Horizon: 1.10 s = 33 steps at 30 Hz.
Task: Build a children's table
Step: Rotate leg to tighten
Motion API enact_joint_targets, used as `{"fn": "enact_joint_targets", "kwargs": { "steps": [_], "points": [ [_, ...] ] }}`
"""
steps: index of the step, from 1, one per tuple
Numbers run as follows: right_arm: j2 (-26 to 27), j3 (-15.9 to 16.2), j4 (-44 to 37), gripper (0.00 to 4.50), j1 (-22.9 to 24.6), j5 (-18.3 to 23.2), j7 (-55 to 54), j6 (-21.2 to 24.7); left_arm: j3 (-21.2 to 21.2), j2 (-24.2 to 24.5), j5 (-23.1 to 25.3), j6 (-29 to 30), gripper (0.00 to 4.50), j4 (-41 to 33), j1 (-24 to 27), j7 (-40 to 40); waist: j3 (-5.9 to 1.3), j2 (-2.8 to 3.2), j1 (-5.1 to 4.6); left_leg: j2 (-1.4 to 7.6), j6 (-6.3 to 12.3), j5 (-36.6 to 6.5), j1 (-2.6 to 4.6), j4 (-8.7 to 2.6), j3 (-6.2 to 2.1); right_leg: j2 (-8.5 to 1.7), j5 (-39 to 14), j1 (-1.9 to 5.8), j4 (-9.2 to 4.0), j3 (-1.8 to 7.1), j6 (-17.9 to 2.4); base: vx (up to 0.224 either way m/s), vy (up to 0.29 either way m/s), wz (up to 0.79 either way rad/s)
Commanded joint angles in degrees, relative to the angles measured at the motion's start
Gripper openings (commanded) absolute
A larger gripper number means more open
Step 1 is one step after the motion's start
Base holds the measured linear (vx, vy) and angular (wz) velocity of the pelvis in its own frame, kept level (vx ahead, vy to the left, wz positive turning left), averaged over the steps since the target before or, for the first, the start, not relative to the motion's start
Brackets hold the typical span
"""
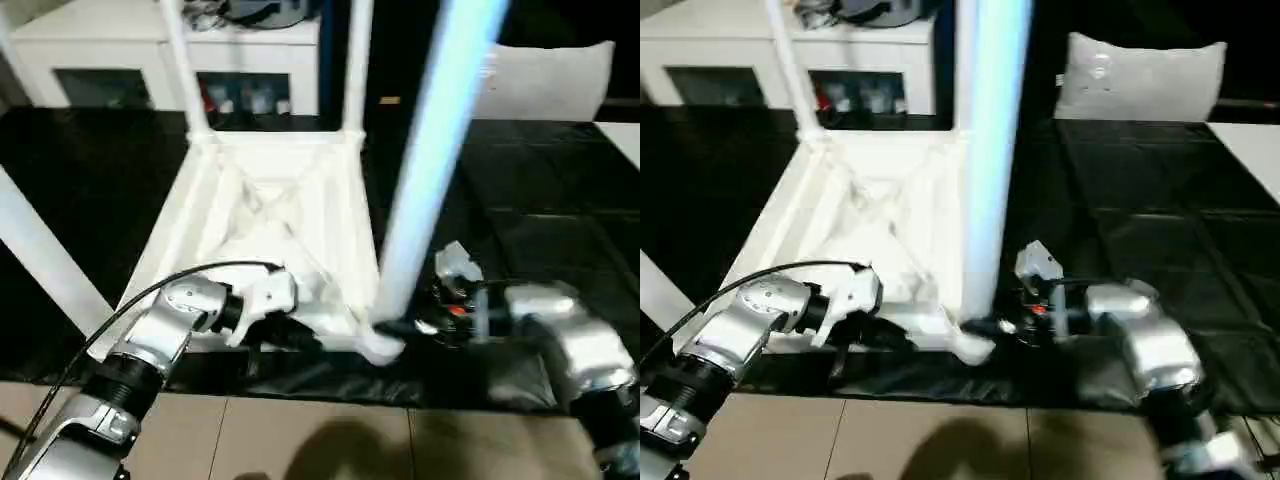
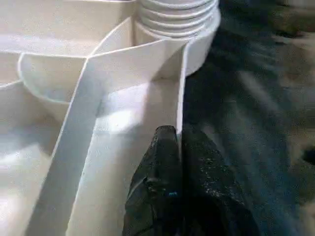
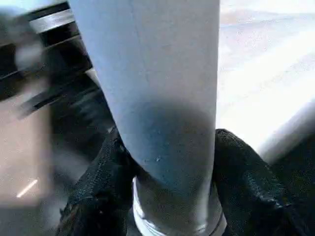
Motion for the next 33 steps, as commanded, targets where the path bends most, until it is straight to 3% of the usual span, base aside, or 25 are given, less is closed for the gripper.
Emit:
{"fn": "enact_joint_targets", "kwargs": {
  "steps": [1,2,3,4,5,6,7,8,9,10,11,12,13,14,16,20,21,22,23,24,28,29,30,32,33],
  "points": [
    [3.2,2.2,0.9,1.99,-0.1,-1.7,-6.9,3.7,0.3,-3.0,0.1,2.6,0.00,0.9,-1.2,5.8,-1.78,-0.34,-1.09,0.85,0.71,-14.6,0.19,-3.11,-0.67,-3.94,-39.6,1.92,-8.58,1.05,5.5,-0.063,-0.003,-0.07],
    [4.8,1.4,1.5,1.98,-0.5,-2.7,-10.9,4.7,0.9,-3.7,0.3,3.5,0.00,1.4,-1.9,7.7,-1.76,-0.20,-1.66,0.90,0.67,-15.9,0.54,-2.95,-0.83,-3.75,-40.4,1.77,-9.26,0.20,6.7,0.000,0.000,0.00],
    [7.9,-0.4,3.2,1.98,-1.7,-4.9,-19.3,7.1,2.3,-5.2,0.4,5.1,0.00,2.8,-3.2,11.9,-2.01,0.67,-2.84,1.43,0.70,-17.7,0.62,-3.15,-1.27,-3.60,-38.2,2.33,-9.68,-0.45,7.3,0.000,0.000,0.00],
    [9.6,-1.3,3.9,1.97,-2.2,-6.2,-23.9,8.6,3.2,-6.1,0.5,6.0,0.00,3.5,-3.9,14.2,-1.97,1.69,-4.35,3.22,0.72,-22.7,0.88,-3.99,-2.16,-3.35,-34.6,3.15,-9.57,-1.74,6.1,0.000,0.000,0.00],
    [11.4,-2.5,5.2,1.97,-3.1,-7.2,-28.6,8.6,4.3,-7.2,0.2,6.7,0.00,4.4,-4.8,16.7,-1.64,2.58,-4.87,7.40,0.84,-31.1,-1.93,-7.67,-4.39,-3.19,-26.9,6.32,-3.60,-0.10,4.8,-0.094,0.032,-0.05],
    [12.8,-3.6,6.0,1.97,-3.4,-6.2,-30.1,7.7,4.9,-8.0,0.3,6.9,0.00,5.0,-5.3,18.7,-1.68,3.11,-3.95,9.74,-0.24,-38.2,-1.63,-10.65,-4.66,-3.42,-11.4,5.55,3.55,4.39,0.3,-0.094,0.032,-0.05],
    [13.3,-3.8,6.2,2.32,-3.6,-5.4,-29.7,6.8,5.1,-8.3,0.4,6.9,0.00,5.4,-5.6,19.7,-1.13,2.32,-4.34,8.43,-0.59,-40.6,0.04,-10.97,-3.85,-2.96,-10.1,3.60,3.62,5.78,-0.4,-0.056,0.002,0.10],
    [13.3,-3.8,6.2,2.66,-3.6,-5.4,-29.7,6.8,5.1,-8.3,0.4,6.9,0.00,5.4,-5.6,19.7,-0.66,-0.65,-4.38,1.11,-2.40,-34.9,2.76,-5.01,-2.23,-4.51,-36.1,0.77,-5.21,5.70,0.9,0.000,0.000,0.00],
    [13.3,-3.0,4.8,2.66,-2.7,-5.9,-28.5,5.2,4.7,-8.6,1.3,6.5,0.00,5.7,-5.5,19.7,-0.87,-1.42,-4.17,-1.36,-1.64,-25.4,2.69,-1.68,-1.03,-5.19,-48.1,0.08,-7.36,4.98,3.9,0.000,0.000,0.00],
    [13.4,-3.0,3.8,2.69,-2.1,-5.3,-27.4,4.5,4.2,-8.6,1.8,6.0,0.00,5.9,-5.3,19.8,-1.93,-1.64,-2.68,-1.12,1.81,-10.3,0.16,-0.81,-1.32,-7.63,-52.7,2.03,-7.05,7.59,5.6,0.057,-0.058,-0.13],
    [13.4,-3.1,3.0,2.78,-1.7,-4.8,-26.6,4.1,4.0,-8.6,2.1,5.6,0.00,6.0,-5.2,19.8,-2.75,-1.17,-1.44,-0.08,3.06,-1.9,-2.76,-3.48,-2.05,-5.92,-40.1,3.87,-4.91,7.80,4.5,0.074,-0.034,-0.10],
    [13.1,-3.1,2.0,2.94,-1.2,-4.0,-25.3,3.8,3.5,-8.4,2.5,5.1,0.00,6.2,-5.0,19.7,-3.29,-0.44,-1.32,0.56,2.88,0.8,-2.50,-3.96,-2.21,-4.95,-30.8,3.56,-3.74,7.67,2.5,0.074,-0.034,-0.10],
    [12.8,-3.1,1.3,3.07,-1.0,-3.4,-24.5,3.7,3.3,-8.3,2.8,4.9,0.00,6.4,-4.9,19.7,-3.06,-0.24,-1.73,0.98,3.37,0.9,-2.29,-4.06,-2.11,-3.45,-19.5,2.75,-2.78,7.23,-1.1,0.000,0.000,0.00],
    [12.2,-3.2,0.3,3.13,-0.8,-3.2,-23.5,3.9,2.7,-8.0,3.1,4.2,0.00,6.7,-5.0,19.4,-2.98,-0.47,-2.05,1.14,3.63,-1.0,-2.29,-4.11,-1.97,-3.33,-16.3,2.85,-2.53,7.05,-3.9,0.000,0.000,0.00],
    [10.2,-3.3,-0.3,3.26,-0.4,-3.5,-21.6,3.2,2.4,-7.3,3.2,3.0,0.00,7.1,-5.0,18.6,-2.83,-0.22,-2.19,1.09,3.68,-4.1,-2.27,-4.21,-1.82,-3.49,-17.5,3.05,-2.90,6.84,-5.7,0.000,0.000,0.00],
    [4.6,-4.6,0.0,3.62,0.2,-2.5,-15.3,-0.1,1.7,-5.1,3.2,-0.2,0.00,7.4,-4.4,15.5,-2.50,-0.18,-2.31,1.08,3.80,-7.8,-2.34,-4.50,-1.88,-3.70,-24.7,3.32,-4.08,6.50,-3.5,0.000,0.000,0.00],
    [3.6,-5.0,0.1,3.70,0.3,-2.1,-13.9,-0.9,1.7,-4.8,3.1,-1.3,0.00,7.4,-4.1,14.4,-2.60,-0.31,-2.64,1.08,4.00,-8.0,-2.56,-4.51,-1.96,-3.71,-25.1,3.48,-4.17,6.39,-2.9,0.000,0.000,0.00],
    [2.4,-5.3,-0.2,3.83,0.5,-1.8,-12.5,-1.4,1.5,-4.2,2.8,-2.6,0.00,6.9,-3.5,12.6,-2.55,-1.10,-2.94,1.04,4.28,-7.7,-2.71,-4.48,-1.89,-3.64,-25.5,3.41,-4.40,6.32,-2.5,0.000,0.000,0.00],
    [2.4,-5.3,-0.2,3.95,0.5,-1.8,-12.5,-1.4,1.5,-4.2,2.8,-2.6,0.00,6.9,-3.5,12.6,-2.52,-0.80,-2.88,1.04,4.32,-7.7,-2.56,-4.46,-1.93,-3.70,-25.8,3.29,-4.34,6.38,-2.6,0.000,0.000,0.00],
    [0.7,-5.7,-0.6,4.02,0.4,-1.3,-10.4,-1.2,0.9,-3.1,2.8,-2.3,0.00,6.0,-3.0,10.3,-2.52,-1.07,-3.13,1.12,4.48,-7.5,-2.47,-4.47,-1.83,-3.62,-25.8,3.12,-4.39,6.42,-2.8,0.000,0.000,0.00],
    [-3.8,-4.3,-0.8,4.15,0.3,-0.9,-2.4,-3.1,-1.0,-0.6,2.9,-6.8,0.00,5.9,-2.1,4.8,-2.68,-0.77,-2.70,1.44,5.46,-6.4,-2.43,-4.36,-1.90,-3.73,-21.8,3.17,-3.89,6.53,-4.9,0.000,0.000,0.00],
    [-5.2,-3.7,-0.7,4.15,0.3,-1.1,-0.2,-4.0,-1.5,0.0,2.7,-7.7,0.00,5.7,-1.9,3.0,-2.62,-1.04,-2.58,1.67,5.83,-5.5,-2.38,-4.41,-1.77,-3.70,-19.6,3.01,-3.63,6.71,-5.8,0.000,0.000,0.00],
    [-6.0,-3.3,-0.6,4.15,0.3,-1.1,1.2,-4.5,-1.8,0.3,2.5,-8.2,0.00,5.6,-1.7,1.8,-2.67,-0.91,-2.36,1.71,5.97,-5.4,-2.37,-4.37,-1.81,-3.77,-19.0,3.09,-3.47,6.68,-6.3,0.000,0.000,0.00],
    [-8.7,-2.1,-0.1,4.15,-0.1,-0.5,6.7,-5.9,-3.0,1.5,1.7,-9.4,0.00,4.7,-1.5,-2.8,-2.67,-1.78,-1.81,1.99,6.69,-4.5,-2.35,-4.33,-1.69,-4.02,-16.8,3.09,-2.84,6.83,-7.7,0.000,0.000,0.00],
    [-8.7,-2.1,0.0,4.15,-0.1,-0.5,6.9,-5.9,-3.0,1.6,1.7,-9.4,0.00,4.7,-1.5,-3.0,-2.61,-1.52,-1.67,2.10,6.71,-4.3,-2.23,-4.34,-1.64,-4.04,-16.6,2.94,-2.86,6.91,-8.0,0.000,0.000,0.00]
  ]
}}
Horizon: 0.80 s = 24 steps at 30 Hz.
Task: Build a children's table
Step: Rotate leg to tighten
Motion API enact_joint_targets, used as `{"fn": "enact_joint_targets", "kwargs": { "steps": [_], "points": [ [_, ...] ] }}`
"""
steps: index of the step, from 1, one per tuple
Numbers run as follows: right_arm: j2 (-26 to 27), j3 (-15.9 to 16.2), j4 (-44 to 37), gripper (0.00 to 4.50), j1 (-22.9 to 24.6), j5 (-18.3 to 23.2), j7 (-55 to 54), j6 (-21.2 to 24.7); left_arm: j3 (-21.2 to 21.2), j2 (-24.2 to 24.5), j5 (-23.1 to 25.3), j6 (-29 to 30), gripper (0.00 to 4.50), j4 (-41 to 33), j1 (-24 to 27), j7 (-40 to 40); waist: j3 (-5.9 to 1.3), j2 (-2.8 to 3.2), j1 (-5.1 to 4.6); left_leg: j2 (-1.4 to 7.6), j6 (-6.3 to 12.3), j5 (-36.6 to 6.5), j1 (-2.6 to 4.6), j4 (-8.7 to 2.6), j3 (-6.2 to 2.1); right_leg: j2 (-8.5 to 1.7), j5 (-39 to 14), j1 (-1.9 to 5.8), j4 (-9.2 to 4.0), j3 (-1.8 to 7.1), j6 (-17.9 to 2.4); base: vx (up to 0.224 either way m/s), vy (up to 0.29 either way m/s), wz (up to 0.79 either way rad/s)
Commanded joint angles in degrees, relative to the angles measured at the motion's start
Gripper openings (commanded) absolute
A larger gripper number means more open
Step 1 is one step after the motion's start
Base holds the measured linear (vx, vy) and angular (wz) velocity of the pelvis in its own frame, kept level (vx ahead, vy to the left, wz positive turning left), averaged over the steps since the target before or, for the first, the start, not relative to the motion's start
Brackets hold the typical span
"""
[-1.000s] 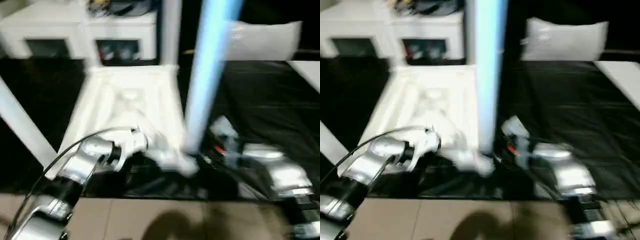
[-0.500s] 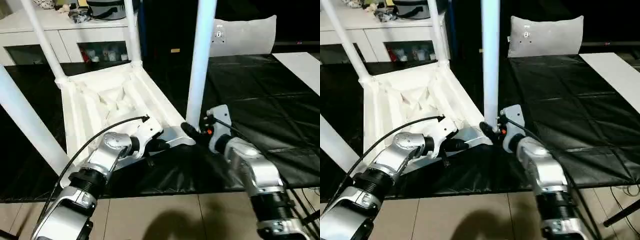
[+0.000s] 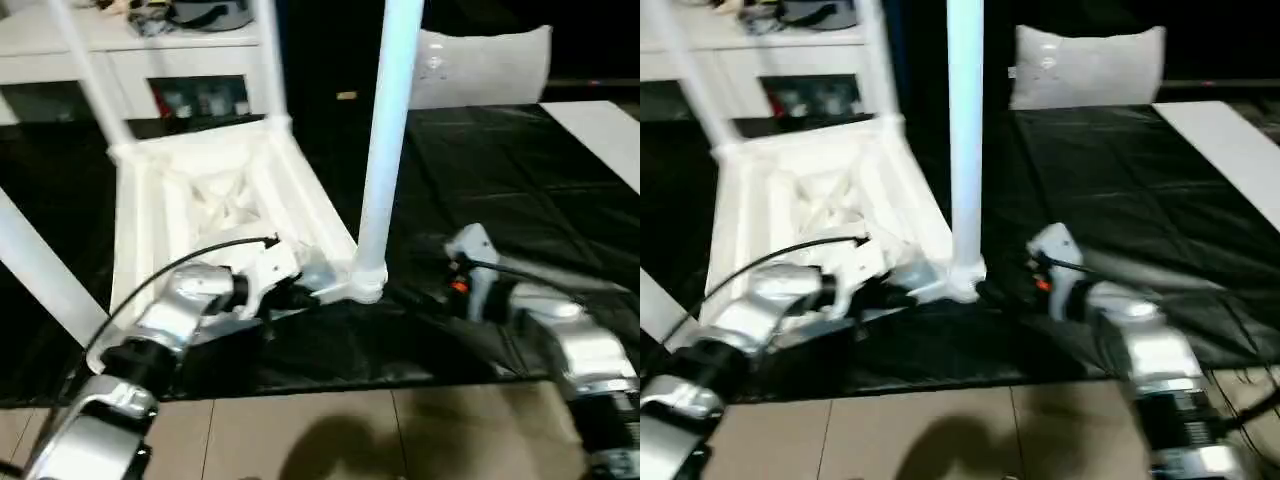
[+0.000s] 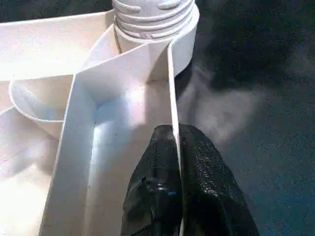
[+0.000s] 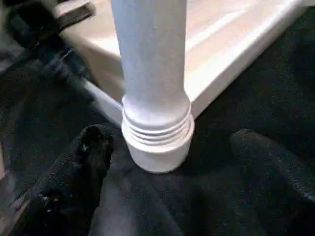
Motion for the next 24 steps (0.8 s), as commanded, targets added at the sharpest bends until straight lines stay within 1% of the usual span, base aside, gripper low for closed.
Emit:
{"fn": "enact_joint_targets", "kwargs": {
  "steps": [1,2,3,4,5,6,7,8,9,10,11,12,13,16,18,19,20,21,22,23,24],
  "points": [
    [-0.8,1.8,0.0,4.15,-1.8,1.5,5.6,-1.4,-3.4,0.6,0.6,-1.6,0.00,-0.8,0.6,-5.8,-3.32,-0.47,0.54,3.07,6.24,-5.0,-0.93,-3.63,-0.28,-4.47,-13.9,3.16,-4.67,3.71,-9.3,0.000,0.000,0.00],
    [-0.9,2.1,0.2,3.98,-2.0,1.5,6.3,-1.6,-3.6,0.8,0.5,-1.8,0.00,-0.9,0.5,-6.4,-3.37,-0.63,0.67,3.14,6.28,-4.9,-0.95,-3.63,-0.25,-4.42,-13.2,3.21,-4.61,3.70,-9.6,0.000,0.000,0.00],
    [-1.2,3.1,1.0,3.80,-2.7,1.3,8.6,-2.3,-4.2,1.3,0.3,-2.5,0.00,-1.4,0.4,-8.7,-3.34,-0.87,0.82,3.25,6.26,-4.7,-0.96,-3.66,-0.26,-4.45,-11.9,3.21,-4.34,3.73,-10.2,0.000,0.000,0.00],
    [-1.2,3.4,1.3,3.80,-2.9,1.3,9.3,-2.5,-4.5,1.4,0.2,-2.6,0.00,-1.8,0.5,-9.5,-3.37,-0.58,1.03,3.31,6.10,-4.8,-0.84,-3.62,-0.17,-4.49,-11.2,3.13,-4.30,3.79,-10.7,0.000,0.000,0.00],
    [-1.3,3.8,1.9,3.80,-3.2,1.5,10.5,-2.7,-5.0,1.5,0.1,-3.3,0.00,-2.1,0.5,-10.9,-3.44,-0.52,1.32,3.46,6.00,-4.5,-0.81,-3.65,-0.24,-4.55,-10.1,3.20,-4.09,3.82,-11.3,0.000,0.000,0.00],
    [-1.3,4.2,2.5,3.67,-3.5,1.6,11.6,-3.1,-5.5,1.5,0.2,-4.0,0.00,-2.0,0.4,-11.9,-3.46,-0.58,1.46,3.46,6.03,-4.4,-0.77,-3.62,-0.21,-4.54,-9.6,3.15,-4.05,3.83,-11.6,0.000,0.000,0.00],
    [-1.3,4.3,2.8,3.67,-3.7,1.7,12.0,-3.3,-5.7,1.5,0.3,-4.3,0.00,-1.9,0.3,-12.2,-3.52,-0.58,1.89,3.50,5.93,-4.1,-0.70,-3.57,-0.18,-4.62,-8.9,3.12,-3.91,3.88,-12.0,0.000,0.000,0.00],
    [-1.3,4.7,3.0,3.48,-3.8,1.6,12.5,-3.3,-6.0,1.6,0.5,-4.8,0.00,-1.9,0.2,-12.6,-3.52,-0.61,2.18,3.51,5.87,-4.1,-0.65,-3.55,-0.09,-4.61,-8.4,3.07,-3.85,3.93,-12.3,0.000,0.000,0.00],
    [-1.4,4.8,3.0,3.38,-3.8,1.5,12.7,-3.2,-6.1,1.6,0.7,-5.0,0.00,-1.9,0.2,-12.7,-3.45,-1.70,2.18,3.51,6.04,-3.9,-0.80,-3.60,0.03,-4.61,-8.5,3.22,-3.93,3.95,-12.1,0.000,0.000,0.00],
    [-1.2,5.2,2.8,3.33,-3.8,1.9,13.6,-2.7,-6.3,1.6,0.8,-5.2,0.00,-2.1,0.1,-12.9,-3.46,-0.80,2.73,3.54,5.77,-3.6,-0.79,-3.63,-0.15,-4.82,-9.1,3.20,-3.71,3.94,-11.9,0.000,0.000,0.00],
    [-1.2,5.2,2.8,3.33,-3.8,1.9,13.6,-2.7,-6.3,1.6,0.8,-5.2,0.00,-2.1,0.1,-12.9,-3.42,-0.96,2.81,3.60,5.53,-4.4,-0.77,-3.64,-0.07,-4.84,-10.2,3.16,-3.97,3.93,-11.4,0.000,0.000,0.00],
    [-1.1,5.6,2.8,3.19,-3.8,2.1,14.4,-2.5,-6.3,1.5,0.9,-5.4,0.00,-2.2,0.0,-13.0,-3.39,-0.71,2.93,3.60,5.30,-4.8,-0.75,-3.66,-0.12,-4.85,-10.7,3.14,-3.96,3.94,-11.3,0.000,0.000,0.00],
    [-1.2,6.2,2.9,2.95,-3.9,2.0,15.2,-2.3,-6.3,1.5,0.8,-5.3,0.00,-2.5,0.0,-13.2,-3.36,-0.65,3.06,3.58,4.87,-5.4,-0.71,-3.74,-0.10,-4.81,-11.6,3.14,-4.13,3.94,-10.9,0.000,0.000,0.00],
    [-1.1,6.7,3.3,2.82,-4.1,2.2,16.3,-2.2,-6.3,1.4,0.7,-5.4,0.00,-2.7,-0.1,-13.7,-3.36,-0.87,3.20,3.52,4.32,-5.7,-0.76,-3.81,-0.12,-4.80,-12.3,3.22,-4.22,3.97,-10.4,0.000,0.000,0.00],
    [-1.2,6.7,3.2,2.61,-4.2,2.9,17.4,-1.4,-6.3,1.2,0.8,-5.5,0.00,-2.5,-0.1,-13.8,-3.44,-0.44,3.24,3.51,4.07,-5.6,-0.76,-3.80,-0.20,-4.78,-11.7,3.25,-4.23,3.95,-10.2,0.000,0.000,0.00],
    [-1.2,6.7,3.2,2.50,-4.1,3.1,17.8,-1.2,-6.3,1.1,0.9,-5.8,0.00,-2.1,-0.1,-13.6,-3.47,-0.64,3.21,3.47,4.15,-5.3,-0.82,-3.75,-0.17,-4.70,-10.9,3.31,-4.14,3.94,-10.4,0.000,0.000,0.00],
    [-1.1,6.7,3.2,2.50,-4.0,3.3,18.1,-1.0,-6.2,1.0,0.9,-5.9,0.00,-2.0,0.0,-13.5,-3.50,-1.06,3.14,3.45,4.32,-5.0,-0.89,-3.73,-0.14,-4.66,-10.5,3.37,-4.10,3.94,-10.4,0.000,0.000,0.00],
    [-1.1,6.7,3.0,2.42,-3.9,3.6,18.4,-0.6,-6.2,1.0,0.8,-5.9,0.00,-1.9,-0.1,-13.5,-3.50,-1.19,3.28,3.46,4.51,-4.4,-0.87,-3.72,-0.16,-4.71,-10.5,3.32,-3.91,3.93,-10.4,0.000,0.000,0.00],
    [-1.1,6.7,2.9,2.32,-3.9,3.8,18.6,-0.2,-6.1,1.0,0.8,-5.9,0.00,-1.8,-0.1,-13.4,-3.51,-1.05,3.31,3.48,4.63,-4.2,-0.83,-3.68,-0.11,-4.72,-10.7,3.24,-3.98,3.92,-10.4,0.000,0.000,0.00],
    [-0.9,6.8,2.9,2.20,-3.8,4.1,19.0,0.0,-5.8,1.0,0.4,-5.8,0.00,-1.8,0.0,-13.3,-3.50,-0.63,3.37,3.51,4.58,-4.2,-0.84,-3.68,-0.19,-4.75,-10.6,3.19,-3.93,3.92,-10.5,0.000,0.000,0.00],
    [-0.8,7.0,3.1,2.12,-3.8,3.9,19.1,-0.1,-5.6,1.1,0.1,-5.5,0.00,-1.9,0.1,-13.2,-3.51,-0.58,3.41,3.51,4.51,-4.5,-0.79,-3.65,-0.14,-4.76,-10.6,3.16,-4.04,3.93,-10.5,0.000,0.000,0.00]
  ]
}}
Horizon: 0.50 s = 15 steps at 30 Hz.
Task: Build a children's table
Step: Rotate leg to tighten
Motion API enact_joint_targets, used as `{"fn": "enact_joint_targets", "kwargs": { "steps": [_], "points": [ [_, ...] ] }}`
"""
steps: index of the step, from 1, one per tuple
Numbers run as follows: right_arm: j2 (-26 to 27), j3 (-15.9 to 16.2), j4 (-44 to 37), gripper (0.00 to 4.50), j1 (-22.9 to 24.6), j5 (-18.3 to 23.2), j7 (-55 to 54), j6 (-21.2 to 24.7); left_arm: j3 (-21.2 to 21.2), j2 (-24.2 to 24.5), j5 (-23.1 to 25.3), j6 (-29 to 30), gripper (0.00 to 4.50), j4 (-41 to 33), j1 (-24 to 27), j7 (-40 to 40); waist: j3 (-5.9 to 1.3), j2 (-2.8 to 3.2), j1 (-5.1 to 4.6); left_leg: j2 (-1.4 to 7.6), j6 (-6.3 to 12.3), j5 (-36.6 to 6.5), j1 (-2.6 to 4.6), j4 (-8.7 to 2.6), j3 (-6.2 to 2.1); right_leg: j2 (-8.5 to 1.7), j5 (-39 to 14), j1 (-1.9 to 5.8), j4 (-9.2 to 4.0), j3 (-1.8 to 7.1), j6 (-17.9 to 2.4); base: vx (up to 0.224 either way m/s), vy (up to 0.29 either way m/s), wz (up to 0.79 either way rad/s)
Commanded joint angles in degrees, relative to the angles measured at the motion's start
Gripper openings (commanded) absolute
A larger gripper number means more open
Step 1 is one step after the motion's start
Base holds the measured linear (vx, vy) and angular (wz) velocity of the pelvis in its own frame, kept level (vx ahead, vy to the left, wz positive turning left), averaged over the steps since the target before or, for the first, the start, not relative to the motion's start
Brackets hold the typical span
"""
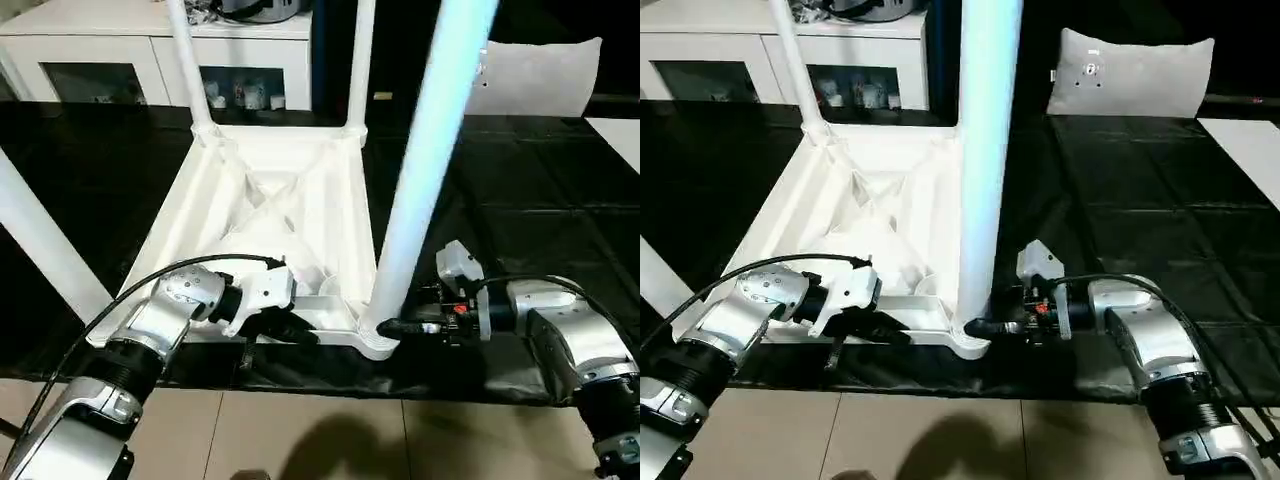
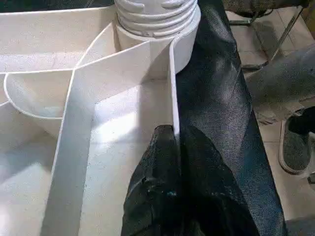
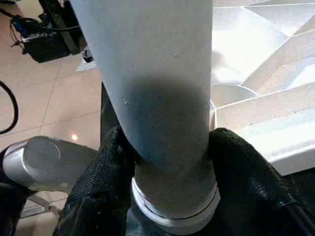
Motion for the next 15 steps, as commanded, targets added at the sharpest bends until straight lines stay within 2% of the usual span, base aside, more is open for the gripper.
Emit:
{"fn": "enact_joint_targets", "kwargs": {
  "steps": [1,4,5,6,7,8,9,10,11,12,13,14,15],
  "points": [
    [0.2,0.9,0.0,2.09,-0.3,1.3,2.4,0.7,-2.2,-0.5,1.1,-0.2,0.00,-0.3,0.0,-1.4,-3.48,-0.37,-0.34,3.54,4.33,-4.4,-0.62,-3.78,-0.39,-4.48,-10.6,3.38,-4.13,3.89,-10.4,0.000,0.000,0.00],
    [0.8,0.5,-0.5,2.00,0.4,2.1,2.3,1.7,-1.5,-0.8,0.4,0.3,0.00,-0.2,0.6,-0.9,-3.39,-0.42,-0.35,3.56,3.79,-5.5,-0.56,-3.94,-0.43,-4.49,-12.0,3.37,-4.30,3.86,-10.1,0.000,0.000,0.00],
    [0.8,0.4,-0.8,1.99,0.5,2.3,2.3,1.9,-1.5,-0.9,0.3,0.4,0.00,-0.3,0.7,-0.8,-3.39,0.02,-0.37,3.55,3.65,-5.8,-0.53,-3.91,-0.43,-4.43,-12.0,3.36,-4.49,3.88,-10.0,0.000,0.000,0.00],
    [1.2,0.2,-2.3,1.99,1.9,3.7,2.5,2.9,-0.9,-1.6,-0.4,1.5,0.00,-0.6,1.1,-0.4,-3.39,-0.42,-0.41,3.54,3.69,-5.7,-0.59,-3.90,-0.36,-4.44,-11.8,3.47,-4.45,3.92,-10.0,0.000,0.000,0.00],
    [1.5,0.2,-3.4,1.98,2.6,4.5,2.4,3.6,-0.6,-1.9,-0.9,2.3,0.00,-1.1,1.3,-0.2,-3.49,-0.60,-0.20,3.60,3.85,-4.8,-0.63,-3.89,-0.43,-4.56,-11.3,3.54,-4.13,3.93,-10.2,0.000,0.000,0.00],
    [1.7,0.1,-4.1,1.98,3.1,5.0,2.2,4.2,-0.4,-2.0,-1.2,3.0,0.00,-1.5,1.4,-0.2,-3.47,-1.40,-0.28,3.63,4.16,-4.3,-0.69,-3.89,-0.34,-4.49,-10.8,3.58,-4.11,3.95,-10.0,0.000,0.000,0.00],
    [2.0,0.2,-4.8,1.98,3.5,5.4,1.9,4.7,-0.2,-2.1,-1.6,3.7,0.00,-1.9,1.4,-0.2,-3.44,-0.83,-0.05,3.78,4.50,-3.9,-0.66,-3.93,-0.47,-4.60,-10.9,3.40,-4.00,3.95,-10.2,0.000,0.000,0.00],
    [2.6,0.1,-5.5,1.98,3.8,5.7,0.9,5.2,0.1,-2.3,-1.9,4.3,0.00,-2.2,1.5,0.0,-3.38,-0.86,-0.24,3.65,4.57,-4.3,-0.68,-3.94,-0.42,-4.52,-11.8,3.36,-4.17,3.88,-9.9,0.000,0.000,0.00],
    [3.6,0.0,-6.5,1.98,4.3,6.1,-0.5,5.9,0.5,-2.6,-2.4,5.2,0.00,-2.7,1.5,0.3,-3.28,0.04,-0.25,3.74,4.03,-5.3,-0.60,-4.06,-0.48,-4.57,-13.0,3.21,-4.62,3.90,-9.6,0.000,0.000,0.00],
    [4.4,0.0,-7.1,1.98,4.7,6.1,-1.8,6.3,0.7,-2.8,-2.5,5.6,0.00,-2.9,1.6,0.8,-3.16,-0.29,-0.42,3.65,3.72,-6.1,-0.65,-4.12,-0.44,-4.56,-14.0,3.30,-4.72,3.86,-9.3,0.000,0.000,0.00],
    [4.4,0.0,-7.1,1.98,4.7,6.1,-1.8,6.3,0.7,-2.8,-2.5,5.6,0.00,-2.9,1.6,0.8,-3.16,-0.36,-0.40,3.46,3.28,-6.6,-0.55,-4.19,-0.43,-4.55,-15.7,3.36,-4.91,3.85,-8.6,0.000,0.000,0.00],
    [6.0,-0.3,-7.3,1.98,5.0,4.8,-6.0,6.8,0.9,-3.5,-2.1,6.3,0.00,-2.5,1.3,2.5,-3.11,0.21,-0.47,3.43,2.93,-7.0,-0.55,-4.22,-0.49,-4.58,-16.7,3.28,-4.94,3.85,-8.3,0.000,0.000,0.00],
    [7.7,-0.8,-7.2,1.98,5.0,3.2,-10.9,7.5,1.0,-4.2,-1.1,7.1,0.00,-1.6,0.8,4.7,-3.02,-0.04,-0.72,3.33,2.48,-7.9,-0.46,-4.33,-0.46,-4.50,-19.0,3.25,-5.30,3.76,-7.4,0.000,0.000,0.00]
  ]
}}
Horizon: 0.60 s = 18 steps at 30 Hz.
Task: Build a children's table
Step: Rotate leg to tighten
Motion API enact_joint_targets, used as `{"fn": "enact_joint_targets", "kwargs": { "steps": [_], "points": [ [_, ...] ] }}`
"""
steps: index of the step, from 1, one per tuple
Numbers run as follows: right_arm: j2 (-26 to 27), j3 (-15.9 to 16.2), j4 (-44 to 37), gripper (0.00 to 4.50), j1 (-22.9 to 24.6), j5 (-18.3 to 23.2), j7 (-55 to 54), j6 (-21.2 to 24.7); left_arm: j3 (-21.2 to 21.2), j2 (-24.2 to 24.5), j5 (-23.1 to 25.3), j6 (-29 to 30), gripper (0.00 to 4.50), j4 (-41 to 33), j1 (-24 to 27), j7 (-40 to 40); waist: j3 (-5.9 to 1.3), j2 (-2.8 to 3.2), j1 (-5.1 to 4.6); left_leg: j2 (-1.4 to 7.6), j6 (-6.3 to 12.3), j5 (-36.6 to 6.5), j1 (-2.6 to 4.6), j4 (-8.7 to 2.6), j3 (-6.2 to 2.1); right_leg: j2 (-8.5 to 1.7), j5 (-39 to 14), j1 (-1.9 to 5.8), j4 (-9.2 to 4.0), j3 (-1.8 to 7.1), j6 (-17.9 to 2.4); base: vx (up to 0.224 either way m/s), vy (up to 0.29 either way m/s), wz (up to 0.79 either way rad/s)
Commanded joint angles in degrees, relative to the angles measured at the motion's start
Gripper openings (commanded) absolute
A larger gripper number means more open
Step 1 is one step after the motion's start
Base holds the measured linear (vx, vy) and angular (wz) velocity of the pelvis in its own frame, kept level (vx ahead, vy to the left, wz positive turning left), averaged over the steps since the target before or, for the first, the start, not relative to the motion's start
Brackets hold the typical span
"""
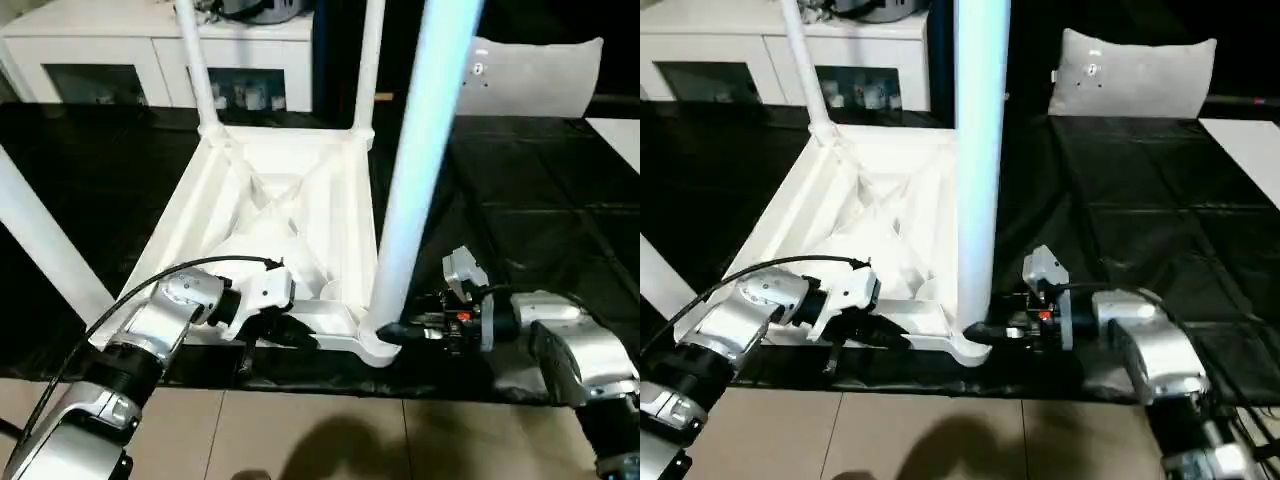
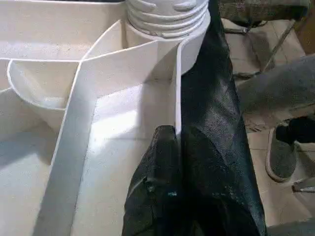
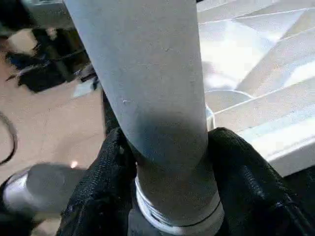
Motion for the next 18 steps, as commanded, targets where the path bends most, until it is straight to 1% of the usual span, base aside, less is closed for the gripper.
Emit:
{"fn": "enact_joint_targets", "kwargs": {
  "steps": [1,2,3,4,5,6,7,8,9,10,11,12,13,14,15,16,17,18],
  "points": [
    [4.9,1.6,-1.7,1.98,-0.2,0.0,-7.6,3.4,-1.0,-3.9,0.5,1.9,0.00,0.3,-0.9,5.2,-2.65,-0.06,-0.52,3.12,2.12,-8.9,-0.55,-4.47,-0.54,-4.29,-21.3,2.98,-5.78,3.65,-6.9,0.000,0.000,0.00],
    [6.3,1.0,-1.7,1.98,-0.3,-1.0,-11.4,4.7,-0.7,-4.5,0.9,2.9,0.00,0.7,-1.2,7.0,-2.46,-0.42,-0.77,3.09,1.58,-9.6,-0.48,-4.64,-0.59,-4.34,-23.1,3.00,-6.02,3.69,-6.2,0.000,0.000,0.00],
    [8.0,0.2,-1.7,1.98,-0.5,-2.2,-16.1,6.6,-0.2,-5.1,1.4,4.3,0.00,1.1,-1.7,9.1,-2.25,-0.87,-1.17,2.76,0.71,-11.4,-0.23,-4.76,-0.63,-4.35,-27.9,2.91,-6.64,3.42,-4.5,0.000,0.000,0.00],
    [10.6,-0.8,-1.7,1.98,-0.8,-2.9,-21.0,8.5,0.6,-6.1,1.4,5.9,0.00,1.7,-2.4,11.7,-2.22,-0.23,-1.66,2.57,-0.25,-12.2,-0.02,-4.82,-0.86,-4.37,-30.7,2.81,-6.77,3.29,-3.3,0.000,0.000,0.00],
    [12.8,-1.5,-1.8,1.98,-1.1,-3.8,-25.1,9.9,1.4,-6.9,1.5,7.4,0.00,2.0,-3.0,14.1,-2.18,0.31,-2.38,2.59,-0.96,-13.4,-0.26,-4.95,-1.20,-4.45,-31.8,2.90,-6.86,3.09,-2.6,0.000,0.000,0.00],
    [15.9,-2.5,-0.7,1.98,-2.1,-6.8,-32.8,9.9,2.4,-8.2,1.9,9.0,0.00,2.9,-4.1,18.1,-2.20,0.68,-2.71,2.50,-1.13,-14.2,-0.27,-4.92,-1.20,-4.31,-32.0,2.86,-7.17,2.97,-2.3,0.000,0.000,0.00],
    [18.1,-3.6,0.6,1.98,-3.0,-8.8,-38.6,10.3,3.1,-9.2,2.0,9.9,0.00,3.6,-4.7,20.7,-2.10,0.46,-3.72,2.37,-1.78,-15.7,-0.09,-4.93,-1.26,-4.13,-32.3,2.53,-7.48,2.77,-1.9,0.000,0.000,0.00],
    [19.0,-4.1,1.2,1.98,-3.4,-9.5,-41.0,10.6,3.5,-9.6,2.0,10.4,0.00,3.8,-5.0,21.7,-2.27,0.41,-4.44,2.16,-2.30,-16.5,-0.10,-4.91,-1.56,-4.17,-32.8,2.74,-7.47,2.38,-1.7,0.000,0.000,0.00],
    [19.9,-4.7,1.9,1.98,-3.9,-9.5,-42.9,11.1,4.1,-10.2,2.0,10.8,0.00,4.3,-5.3,23.4,-2.39,0.75,-4.69,2.16,-1.87,-16.7,-0.04,-4.90,-1.58,-4.22,-32.2,2.81,-7.60,2.37,-1.7,0.000,0.000,0.00],
    [21.0,-5.5,2.5,1.98,-4.2,-7.9,-43.3,10.1,5.2,-11.3,2.0,11.1,0.00,5.4,-6.1,26.2,-2.51,1.11,-5.01,2.35,-0.91,-15.6,-0.23,-4.96,-1.57,-4.29,-29.2,2.95,-7.40,2.67,-2.5,0.000,0.000,0.00],
    [21.2,-5.7,2.5,1.98,-4.2,-7.4,-43.2,9.6,5.4,-11.4,2.0,11.2,0.00,5.5,-6.2,26.8,-2.60,0.75,-5.09,2.43,0.15,-14.4,-0.27,-4.92,-1.28,-4.16,-26.1,2.83,-7.38,3.00,-3.6,0.000,0.000,0.00],
    [21.5,-5.8,2.2,2.66,-3.9,-6.8,-42.9,8.2,5.8,-11.8,1.9,11.2,0.00,5.4,-6.4,27.5,-2.62,0.82,-4.97,2.51,0.53,-13.8,-0.34,-4.96,-1.27,-4.23,-24.6,2.90,-7.12,3.16,-4.2,0.000,0.000,0.00],
    [21.5,-5.8,1.9,2.66,-3.7,-6.7,-42.7,8.0,5.9,-11.9,1.9,11.2,0.00,5.3,-6.4,27.6,-2.73,0.86,-4.90,2.65,1.20,-12.2,-0.64,-4.97,-1.17,-4.24,-21.7,3.07,-6.68,3.44,-5.4,0.000,0.000,0.00],
    [21.7,-5.7,1.1,2.66,-3.5,-6.7,-42.7,8.2,6.0,-11.9,2.0,11.2,0.00,5.2,-6.6,27.6,-2.85,0.66,-4.81,2.75,1.93,-10.7,-0.81,-4.95,-1.11,-4.23,-18.9,3.25,-6.14,3.60,-6.6,0.000,0.000,0.00],
    [21.6,-4.9,0.0,2.88,-2.8,-6.7,-41.1,8.0,5.9,-11.9,2.2,11.0,0.00,5.1,-6.6,27.3,-2.85,0.97,-4.82,2.82,2.08,-10.3,-0.84,-4.96,-1.12,-4.23,-18.1,3.24,-6.01,3.65,-7.1,0.000,0.000,0.00],
    [21.3,-4.3,-1.0,2.88,-2.1,-7.1,-40.3,8.1,5.6,-11.6,2.9,10.6,0.00,5.0,-6.4,27.1,-2.91,0.87,-4.78,2.82,2.38,-9.9,-0.59,-4.75,-0.85,-4.19,-17.0,3.07,-6.07,3.76,-7.7,0.000,0.000,0.00],
    [20.8,-4.2,-1.6,3.03,-1.7,-7.0,-39.5,8.1,5.3,-11.1,3.0,10.3,0.00,4.8,-6.1,26.3,-2.94,0.63,-4.70,2.64,2.75,-8.6,-0.93,-4.70,-0.76,-4.23,-16.1,3.51,-5.88,3.79,-8.0,0.000,0.000,0.00],
    [20.9,-4.3,-1.9,3.10,-1.6,-7.2,-39.6,8.3,5.2,-11.0,3.1,10.3,0.00,4.7,-6.0,26.2,-3.04,0.73,-4.50,2.66,2.93,-7.9,-0.88,-4.68,-0.73,-4.28,-15.5,3.54,-5.80,3.81,-8.1,0.000,0.000,0.00]
  ]
}}
